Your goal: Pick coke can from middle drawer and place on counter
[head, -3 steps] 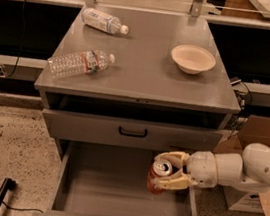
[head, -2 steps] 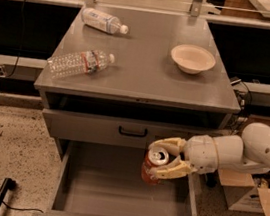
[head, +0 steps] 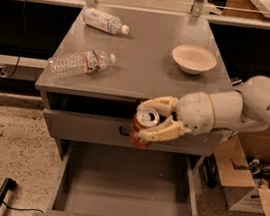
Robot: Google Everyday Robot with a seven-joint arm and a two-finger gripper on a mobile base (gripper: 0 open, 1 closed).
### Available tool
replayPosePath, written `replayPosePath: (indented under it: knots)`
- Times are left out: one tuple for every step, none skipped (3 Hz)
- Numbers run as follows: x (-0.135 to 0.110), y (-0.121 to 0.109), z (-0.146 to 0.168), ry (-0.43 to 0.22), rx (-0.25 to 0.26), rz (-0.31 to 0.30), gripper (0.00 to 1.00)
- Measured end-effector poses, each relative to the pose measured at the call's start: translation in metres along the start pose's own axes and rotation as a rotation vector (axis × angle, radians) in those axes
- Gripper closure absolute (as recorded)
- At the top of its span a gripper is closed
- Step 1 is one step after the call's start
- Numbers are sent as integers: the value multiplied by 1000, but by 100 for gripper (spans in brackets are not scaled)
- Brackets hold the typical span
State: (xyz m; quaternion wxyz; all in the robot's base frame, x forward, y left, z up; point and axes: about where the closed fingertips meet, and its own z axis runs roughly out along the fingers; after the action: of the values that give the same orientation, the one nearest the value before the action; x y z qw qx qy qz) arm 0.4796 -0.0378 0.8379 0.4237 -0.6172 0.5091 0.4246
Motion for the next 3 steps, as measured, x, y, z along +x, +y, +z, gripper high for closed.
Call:
replayPosePath:
  knots:
    - [-45,-33,9,15,-1,-17,100]
    - [-75,-67,22,8,-1,3,100]
    - [-89,-102,30,-27,37,64,100]
